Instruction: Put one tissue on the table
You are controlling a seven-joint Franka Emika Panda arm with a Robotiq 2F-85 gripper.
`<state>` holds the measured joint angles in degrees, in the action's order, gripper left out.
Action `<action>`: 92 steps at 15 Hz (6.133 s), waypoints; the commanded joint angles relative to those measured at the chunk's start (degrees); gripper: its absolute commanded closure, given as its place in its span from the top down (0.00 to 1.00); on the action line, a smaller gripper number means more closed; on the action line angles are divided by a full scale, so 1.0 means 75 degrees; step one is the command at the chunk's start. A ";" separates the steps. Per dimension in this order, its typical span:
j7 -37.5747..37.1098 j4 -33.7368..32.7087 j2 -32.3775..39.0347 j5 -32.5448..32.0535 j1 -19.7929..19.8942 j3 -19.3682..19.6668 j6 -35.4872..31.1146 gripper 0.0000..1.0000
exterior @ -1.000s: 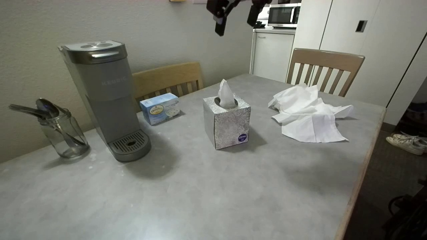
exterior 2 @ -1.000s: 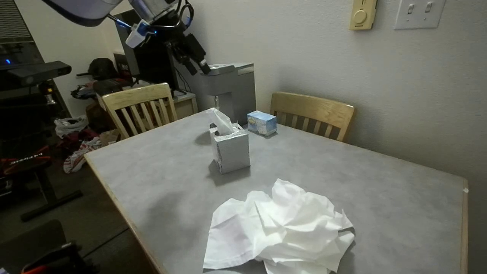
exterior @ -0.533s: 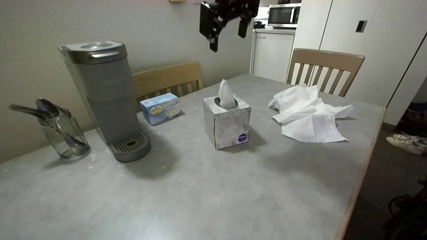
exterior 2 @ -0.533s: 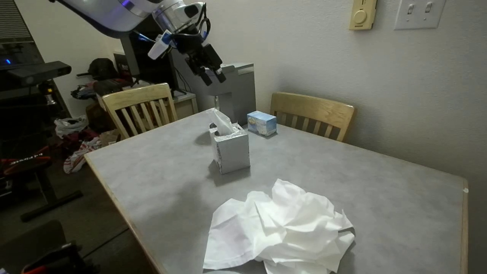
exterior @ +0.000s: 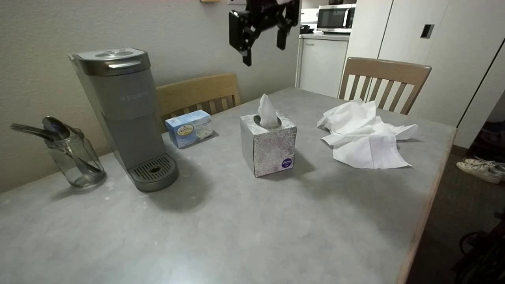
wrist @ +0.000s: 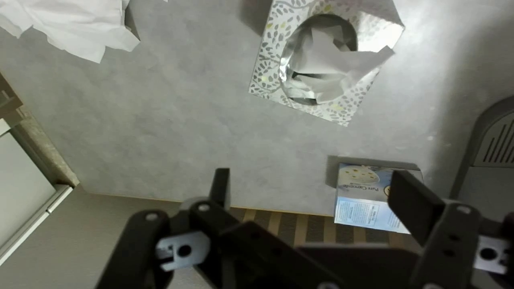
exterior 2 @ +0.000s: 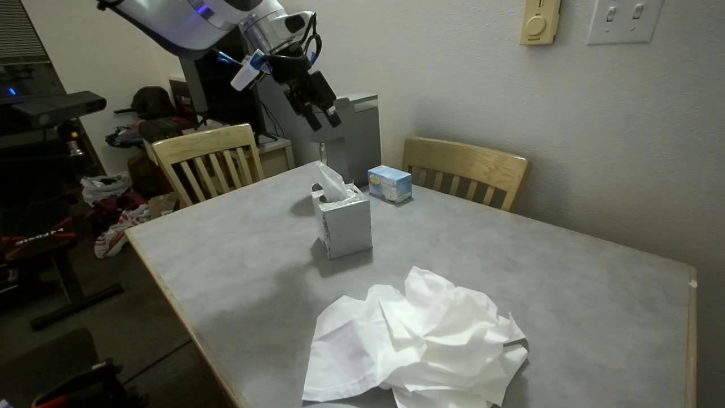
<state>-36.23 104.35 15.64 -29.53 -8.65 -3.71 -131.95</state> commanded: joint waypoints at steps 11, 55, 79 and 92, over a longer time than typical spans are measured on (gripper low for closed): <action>0.0211 -0.0353 0.1324 0.0882 -0.0083 0.0741 -0.0379 1.00; 0.0279 -0.2254 0.2268 0.3122 -0.0406 0.0652 0.2272 0.26; -0.0054 -0.1916 0.0301 0.0202 -0.0582 0.1018 0.1684 0.00; -0.0753 0.0635 -0.1430 -0.1109 0.0723 0.1430 -0.0046 0.00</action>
<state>-40.85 100.24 10.15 -35.64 -6.13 6.23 -127.01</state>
